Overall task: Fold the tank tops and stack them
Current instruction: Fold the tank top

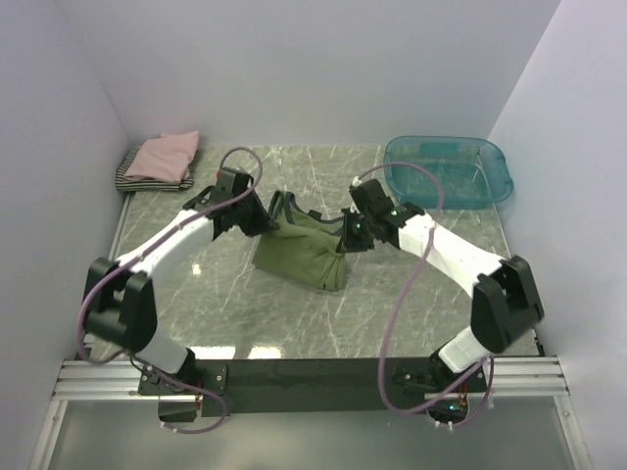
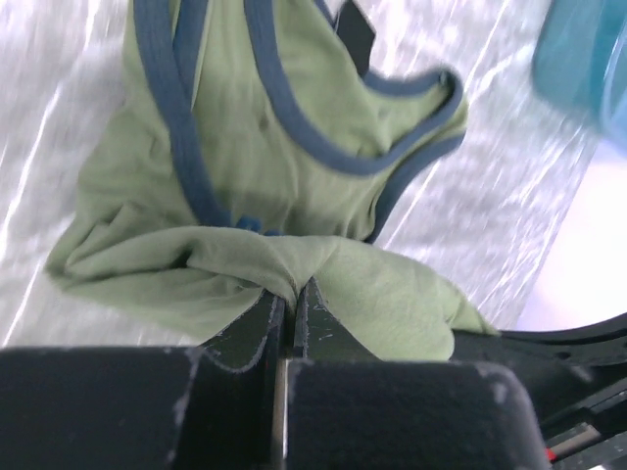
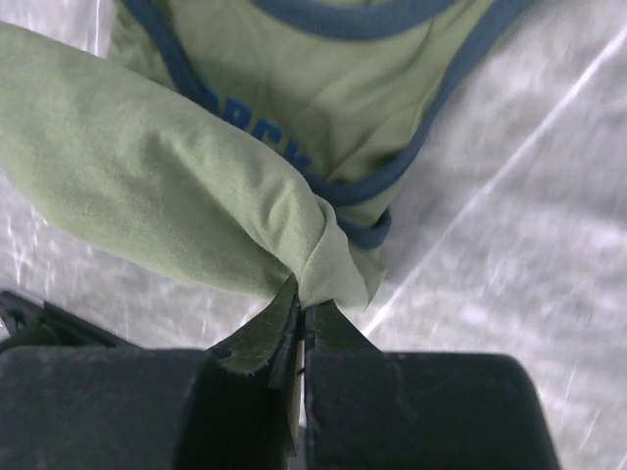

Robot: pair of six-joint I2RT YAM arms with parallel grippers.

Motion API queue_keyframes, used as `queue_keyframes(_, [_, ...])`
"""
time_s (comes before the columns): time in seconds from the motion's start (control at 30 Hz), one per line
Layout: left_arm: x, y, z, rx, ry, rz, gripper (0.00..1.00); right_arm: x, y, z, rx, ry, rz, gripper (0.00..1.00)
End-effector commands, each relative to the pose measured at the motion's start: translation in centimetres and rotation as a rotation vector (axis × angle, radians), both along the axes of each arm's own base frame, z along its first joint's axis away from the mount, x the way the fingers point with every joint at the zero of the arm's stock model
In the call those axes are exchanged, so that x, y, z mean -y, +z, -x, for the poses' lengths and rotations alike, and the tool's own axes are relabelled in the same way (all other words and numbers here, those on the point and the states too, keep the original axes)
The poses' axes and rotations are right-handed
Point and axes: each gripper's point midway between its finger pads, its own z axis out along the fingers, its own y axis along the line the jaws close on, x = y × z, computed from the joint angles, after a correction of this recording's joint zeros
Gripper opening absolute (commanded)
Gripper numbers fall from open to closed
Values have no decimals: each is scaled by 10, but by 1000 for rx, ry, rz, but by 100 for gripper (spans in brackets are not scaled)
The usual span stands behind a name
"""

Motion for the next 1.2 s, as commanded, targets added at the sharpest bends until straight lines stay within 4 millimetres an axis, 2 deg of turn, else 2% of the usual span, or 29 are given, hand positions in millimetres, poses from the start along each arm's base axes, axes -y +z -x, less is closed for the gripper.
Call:
queue_keyframes(0.0, [13,24,-51,110,-2,84,1,-8,13,-41,56,31,-62,0])
queue_keyframes(0.03, [15,40,-68,146,6,103,1,-5,20,-57,70,8,-75,0])
queue_keyframes(0.07, [17,42,-78,155,8,107,1,-4,10,-65,44,1,-75,0])
queue_keyframes(0.13, [21,47,-107,174,9,122,1,-2,19,-93,68,-25,-103,0])
queue_keyframes(0.17, [24,29,-119,140,8,115,1,-1,6,-103,42,-34,-91,0])
queue_keyframes(0.2, [28,46,-138,184,7,134,1,-1,4,-112,35,-43,-97,0])
queue_keyframes(0.23, [27,45,-150,186,14,142,1,-3,15,-129,55,-47,-123,0])
queue_keyframes(0.27, [30,26,-165,166,16,146,1,3,-1,-143,20,-74,-116,0])
queue_keyframes(0.3, [34,42,-184,213,7,178,1,4,8,-161,52,-92,-132,0])
queue_keyframes(0.33, [38,43,-195,220,-15,215,1,3,6,-171,52,-98,-148,0])
queue_keyframes(0.37, [42,13,-210,184,-23,222,2,9,-14,-184,16,-122,-140,0])
queue_keyframes(0.4, [47,30,-230,249,-32,260,6,11,-8,-201,39,-141,-137,0])
queue_keyframes(0.43, [52,26,-238,252,-63,300,12,13,-13,-209,39,-155,-133,0])
queue_keyframes(0.47, [54,-3,-248,223,-66,313,18,15,-33,-217,9,-174,-121,0])
queue_keyframes(0.5, [60,6,-259,268,-75,360,33,18,-32,-225,12,-192,-116,0])
queue_keyframes(0.57, [66,-3,-264,280,-114,418,46,27,-46,-234,7,-235,-90,5])
queue_keyframes(0.6, [68,3,-267,314,-122,432,56,30,-48,-238,18,-249,-95,10])
queue_keyframes(0.63, [68,8,-269,339,-129,429,58,35,-48,-241,30,-272,-82,20])
queue_keyframes(0.73, [61,36,-272,426,-137,399,68,40,-37,-242,59,-290,-75,35])
queue_keyframes(0.77, [56,59,-270,473,-140,387,70,44,-28,-243,82,-307,-64,37])
queue_keyframes(0.83, [43,74,-271,505,-102,358,72,49,-18,-241,105,-327,-55,44])
queue_keyframes(0.87, [36,90,-263,528,-90,347,73,53,2,-242,151,-345,-55,57])
queue_keyframes(0.93, [18,106,-261,562,-8,303,74,60,14,-238,185,-369,-39,58])
queue_keyframes(0.97, [7,130,-251,587,35,279,73,58,34,-233,226,-363,-40,59])
queue_keyframes(1.0, [-4,119,-245,549,91,238,73,61,34,-228,231,-370,-7,59])
queue_keyframes(1.03, [-20,117,-245,541,187,184,73,58,38,-221,235,-359,4,59])
queue_keyframes(1.07, [-30,115,-229,473,243,155,71,50,51,-211,269,-342,27,59])
queue_keyframes(1.13, [-41,87,-211,375,310,75,69,48,39,-191,265,-337,91,59])
queue_keyframes(1.17, [-50,83,-204,352,355,32,70,41,47,-180,283,-326,89,59])
